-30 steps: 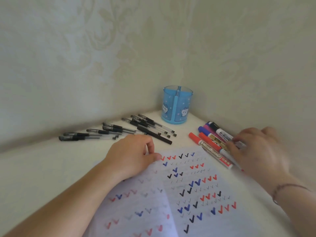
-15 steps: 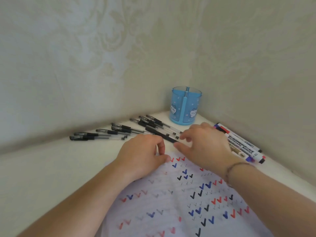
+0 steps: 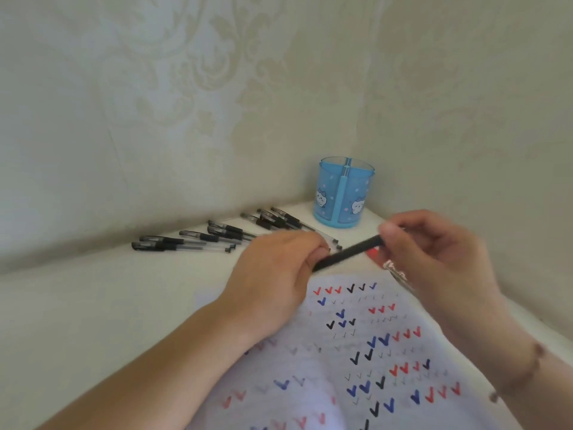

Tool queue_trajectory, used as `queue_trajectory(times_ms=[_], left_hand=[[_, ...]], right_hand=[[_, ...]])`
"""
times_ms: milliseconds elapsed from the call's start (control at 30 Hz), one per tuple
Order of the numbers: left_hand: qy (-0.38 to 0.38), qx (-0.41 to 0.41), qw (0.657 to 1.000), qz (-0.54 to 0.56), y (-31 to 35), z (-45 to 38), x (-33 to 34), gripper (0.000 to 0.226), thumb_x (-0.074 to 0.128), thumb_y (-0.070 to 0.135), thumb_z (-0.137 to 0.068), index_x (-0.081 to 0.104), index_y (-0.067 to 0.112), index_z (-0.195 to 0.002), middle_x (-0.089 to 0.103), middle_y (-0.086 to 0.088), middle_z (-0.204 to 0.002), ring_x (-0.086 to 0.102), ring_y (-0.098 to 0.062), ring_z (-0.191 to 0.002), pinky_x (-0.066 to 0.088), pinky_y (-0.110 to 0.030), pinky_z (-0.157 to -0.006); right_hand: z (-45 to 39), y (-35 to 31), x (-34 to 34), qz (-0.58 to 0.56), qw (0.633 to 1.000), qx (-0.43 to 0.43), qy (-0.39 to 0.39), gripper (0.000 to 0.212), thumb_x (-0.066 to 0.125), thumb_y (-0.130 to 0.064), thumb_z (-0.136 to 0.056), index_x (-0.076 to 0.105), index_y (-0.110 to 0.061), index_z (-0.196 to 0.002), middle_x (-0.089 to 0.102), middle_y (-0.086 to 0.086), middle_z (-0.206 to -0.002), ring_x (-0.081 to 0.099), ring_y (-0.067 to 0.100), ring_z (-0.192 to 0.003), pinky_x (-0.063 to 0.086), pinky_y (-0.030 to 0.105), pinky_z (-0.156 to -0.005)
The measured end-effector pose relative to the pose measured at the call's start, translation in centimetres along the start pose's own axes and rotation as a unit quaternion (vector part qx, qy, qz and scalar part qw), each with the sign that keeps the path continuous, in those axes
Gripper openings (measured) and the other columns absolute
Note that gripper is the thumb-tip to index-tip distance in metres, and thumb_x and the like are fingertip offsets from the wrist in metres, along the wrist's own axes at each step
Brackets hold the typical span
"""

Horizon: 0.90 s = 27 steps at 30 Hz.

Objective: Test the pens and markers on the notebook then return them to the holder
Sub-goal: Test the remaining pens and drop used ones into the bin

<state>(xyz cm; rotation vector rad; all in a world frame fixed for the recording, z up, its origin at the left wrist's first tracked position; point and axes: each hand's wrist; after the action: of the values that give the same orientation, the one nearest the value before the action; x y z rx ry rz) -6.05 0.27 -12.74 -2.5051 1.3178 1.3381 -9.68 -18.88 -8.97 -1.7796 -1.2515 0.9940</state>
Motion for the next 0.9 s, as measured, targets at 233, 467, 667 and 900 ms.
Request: queue_trajectory(times_ms=[233, 467, 667, 900], left_hand=[[-0.148, 0.019, 0.978, 0.148, 2.2, 0.7, 0.2, 0.030, 0.040, 0.042, -0.101, 0.059, 0.020, -0.096, 0.053, 0.011, -0.068, 0.050, -0.008, -0.060, 0.038, -0.021, -0.054], [-0.223, 0.018, 0.959, 0.176, 2.2, 0.8, 0.2, 0.028, 0.038, 0.030, -0.103, 0.058, 0.012, -0.098, 0.066, -0.006, -0.080, 0.059, -0.026, -0.072, 0.045, -0.044, -0.066], [-0.226, 0.049, 0.947, 0.222, 2.4, 0.6, -0.5, 0.026, 0.040, 0.020, -0.103, 0.062, 0.008, -0.096, 0.053, 0.003, -0.056, 0.036, -0.013, -0.047, 0.031, -0.021, -0.049], [-0.201, 0.014, 0.951, 0.235, 2.0, 0.7, -1.0, 0.032, 0.035, 0.048, -0.097, 0.060, 0.030, -0.102, 0.036, 0.008, -0.050, 0.033, -0.007, -0.045, 0.027, -0.019, -0.048]], right_hand=[[2.3, 1.4, -0.5, -0.191, 0.980, 0.050, -0.009, 0.039, 0.078, -0.059, -0.060, 0.067, -0.024, -0.074, 0.061, 0.003, -0.055, 0.050, 0.020, -0.051, 0.038, 0.018, -0.043], [3.0, 1.5, -0.5, -0.111, 0.978, 0.064, -0.162, 0.023, 0.073, -0.024, -0.079, 0.055, -0.013, -0.070, 0.060, 0.011, -0.051, 0.048, 0.022, -0.044, 0.040, 0.027, -0.044], [3.1, 1.6, -0.7, -0.128, 0.974, 0.018, -0.184, 0.027, 0.075, -0.027, -0.075, 0.050, -0.022, -0.064, 0.058, 0.006, -0.048, 0.047, 0.023, -0.041, 0.038, 0.021, -0.044], [2.8, -0.1, -2.7, -0.192, 0.973, -0.021, -0.123, 0.020, 0.071, -0.015, -0.063, 0.051, -0.017, -0.060, 0.040, 0.003, -0.038, 0.034, 0.019, -0.035, 0.037, 0.022, -0.047]])
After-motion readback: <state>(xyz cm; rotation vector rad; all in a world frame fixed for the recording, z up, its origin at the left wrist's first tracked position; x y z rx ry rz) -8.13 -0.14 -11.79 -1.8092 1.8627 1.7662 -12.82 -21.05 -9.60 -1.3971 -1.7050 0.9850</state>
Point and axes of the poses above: each hand's wrist, its own z-axis away from the middle knuckle, its own x-axis out of the palm, y = z × x
